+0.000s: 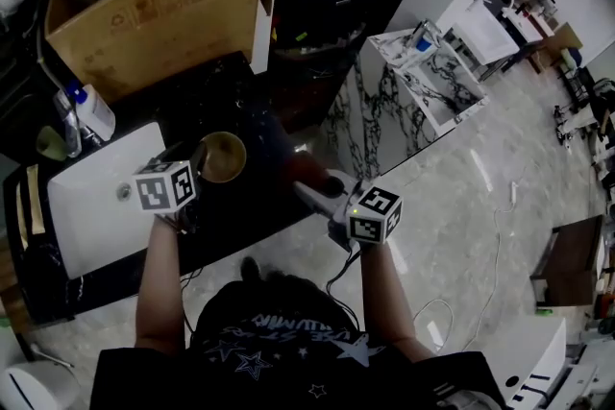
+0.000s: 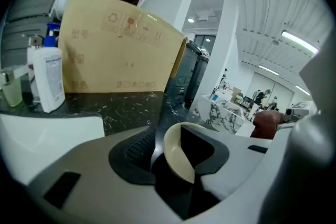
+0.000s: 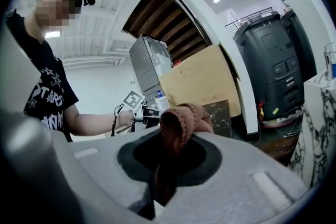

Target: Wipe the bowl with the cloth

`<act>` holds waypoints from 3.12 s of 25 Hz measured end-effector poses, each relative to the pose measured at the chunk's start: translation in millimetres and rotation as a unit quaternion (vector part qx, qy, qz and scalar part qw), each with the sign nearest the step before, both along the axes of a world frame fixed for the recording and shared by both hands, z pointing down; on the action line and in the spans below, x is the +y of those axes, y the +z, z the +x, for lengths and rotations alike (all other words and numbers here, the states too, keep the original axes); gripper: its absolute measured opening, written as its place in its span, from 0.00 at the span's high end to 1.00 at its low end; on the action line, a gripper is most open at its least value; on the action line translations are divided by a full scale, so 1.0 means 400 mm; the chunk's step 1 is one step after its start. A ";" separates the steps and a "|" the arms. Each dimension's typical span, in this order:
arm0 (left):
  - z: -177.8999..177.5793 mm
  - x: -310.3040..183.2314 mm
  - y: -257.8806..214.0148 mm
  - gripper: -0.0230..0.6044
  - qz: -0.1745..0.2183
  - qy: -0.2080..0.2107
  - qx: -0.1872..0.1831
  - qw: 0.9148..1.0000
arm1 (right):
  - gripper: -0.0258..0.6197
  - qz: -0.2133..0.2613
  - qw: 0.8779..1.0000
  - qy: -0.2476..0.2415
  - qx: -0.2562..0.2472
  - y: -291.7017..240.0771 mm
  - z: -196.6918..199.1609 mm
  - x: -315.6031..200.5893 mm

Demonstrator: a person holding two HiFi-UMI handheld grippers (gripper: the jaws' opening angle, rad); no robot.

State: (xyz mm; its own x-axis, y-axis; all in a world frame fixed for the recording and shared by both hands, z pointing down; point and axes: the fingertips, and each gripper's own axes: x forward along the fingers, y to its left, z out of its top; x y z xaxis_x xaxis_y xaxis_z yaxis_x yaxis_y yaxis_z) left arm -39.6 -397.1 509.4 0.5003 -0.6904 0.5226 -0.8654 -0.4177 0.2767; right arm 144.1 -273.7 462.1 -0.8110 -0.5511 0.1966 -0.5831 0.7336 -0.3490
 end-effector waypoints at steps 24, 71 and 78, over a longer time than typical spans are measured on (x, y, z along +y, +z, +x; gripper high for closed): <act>-0.125 0.491 -0.101 0.84 0.047 -0.007 0.047 0.998 | 0.89 -0.008 1.000 -0.028 -0.004 0.024 -0.241 0.273; -0.561 1.298 -0.047 0.95 0.036 0.207 0.118 0.971 | 0.89 -0.038 0.987 0.156 0.009 0.079 -0.736 1.099; -0.497 1.467 -0.053 0.95 0.037 0.225 0.096 0.969 | 0.89 -0.027 0.989 0.147 0.013 0.065 -0.716 1.286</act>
State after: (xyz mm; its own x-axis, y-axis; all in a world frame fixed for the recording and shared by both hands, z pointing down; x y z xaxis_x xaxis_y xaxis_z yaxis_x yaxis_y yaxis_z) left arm -238.5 189.5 488.1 0.8426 -0.4118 0.3471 -0.5264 -0.7659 0.3693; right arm -142.2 240.7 488.3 -0.6116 -0.7500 0.2517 -0.7778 0.5118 -0.3648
